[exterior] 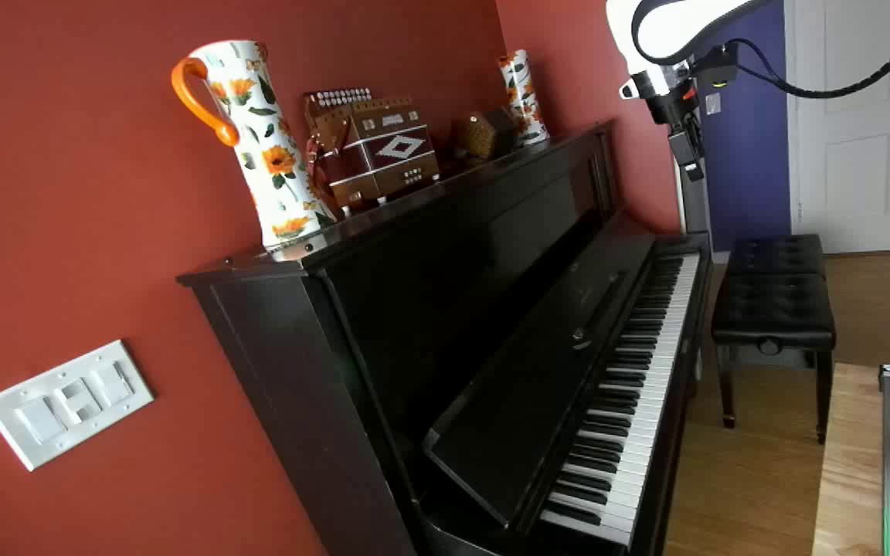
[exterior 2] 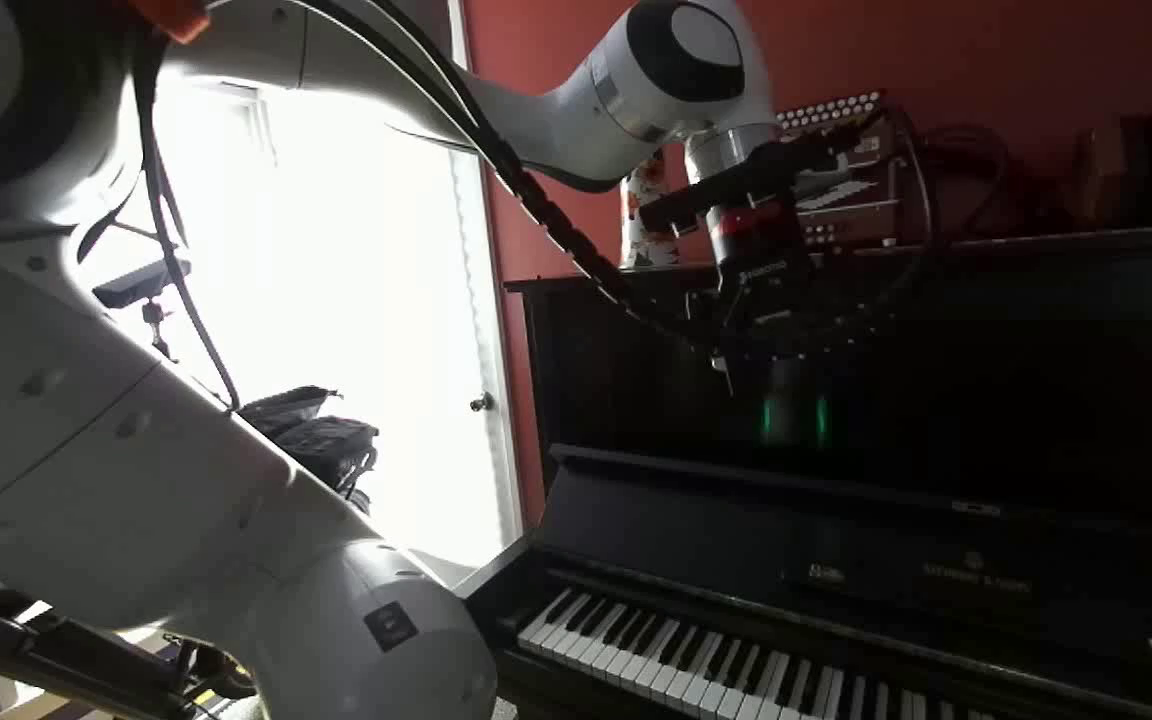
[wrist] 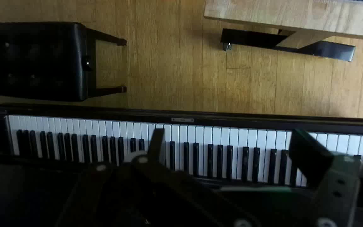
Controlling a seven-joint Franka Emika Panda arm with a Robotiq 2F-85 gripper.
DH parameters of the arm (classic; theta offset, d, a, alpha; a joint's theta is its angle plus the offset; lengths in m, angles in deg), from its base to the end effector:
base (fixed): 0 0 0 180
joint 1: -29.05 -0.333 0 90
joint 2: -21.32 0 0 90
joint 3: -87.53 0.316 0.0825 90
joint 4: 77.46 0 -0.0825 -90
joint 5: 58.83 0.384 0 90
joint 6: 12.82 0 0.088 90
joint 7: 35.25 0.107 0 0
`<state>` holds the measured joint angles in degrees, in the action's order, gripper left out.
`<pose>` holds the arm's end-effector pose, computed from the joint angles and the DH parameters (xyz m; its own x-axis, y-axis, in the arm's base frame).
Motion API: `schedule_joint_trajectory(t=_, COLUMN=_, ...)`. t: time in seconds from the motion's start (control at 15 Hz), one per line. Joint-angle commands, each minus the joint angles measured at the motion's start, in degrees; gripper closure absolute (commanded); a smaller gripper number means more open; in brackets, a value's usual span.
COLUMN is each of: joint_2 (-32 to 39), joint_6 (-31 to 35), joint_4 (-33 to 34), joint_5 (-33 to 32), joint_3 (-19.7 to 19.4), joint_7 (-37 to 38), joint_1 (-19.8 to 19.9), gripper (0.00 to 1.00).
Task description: Push a key on the piano
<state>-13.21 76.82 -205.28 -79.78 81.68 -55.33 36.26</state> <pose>0.3400 -0.1272 0.5916 0.9779 0.1275 -0.1655 0.1682 -0.9505 0.2614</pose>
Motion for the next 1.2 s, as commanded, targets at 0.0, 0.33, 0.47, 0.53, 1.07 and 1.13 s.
schedule_joint_trajectory(t=0.0, joint_2=0.0, joint_6=-0.5, joint_4=0.2, joint_5=-0.6, joint_3=-1.2, joint_7=0.7, joint_1=-1.7, gripper=0.0)
schedule_joint_trajectory(t=0.33, joint_2=0.0, joint_6=-0.5, joint_4=0.2, joint_5=-0.6, joint_3=-1.2, joint_7=0.7, joint_1=-1.7, gripper=0.0)
schedule_joint_trajectory(t=0.47, joint_2=2.2, joint_6=3.2, joint_4=-0.9, joint_5=0.6, joint_3=-1.8, joint_7=1.2, joint_1=-2.8, gripper=0.0)
schedule_joint_trajectory(t=0.53, joint_2=3.2, joint_6=4.6, joint_4=-1.5, joint_5=2.3, joint_3=-2.5, joint_7=0.1, joint_1=-3.8, gripper=0.0)
schedule_joint_trajectory(t=1.07, joint_2=13.8, joint_6=25.8, joint_4=-12.8, joint_5=13.7, joint_3=-5.8, joint_7=-7.3, joint_1=-6.5, gripper=0.0)
schedule_joint_trajectory(t=1.13, joint_2=15.5, joint_6=27.6, joint_4=-14.0, joint_5=15.1, joint_3=-6.1, joint_7=-8.3, joint_1=-6.4, gripper=0.0)
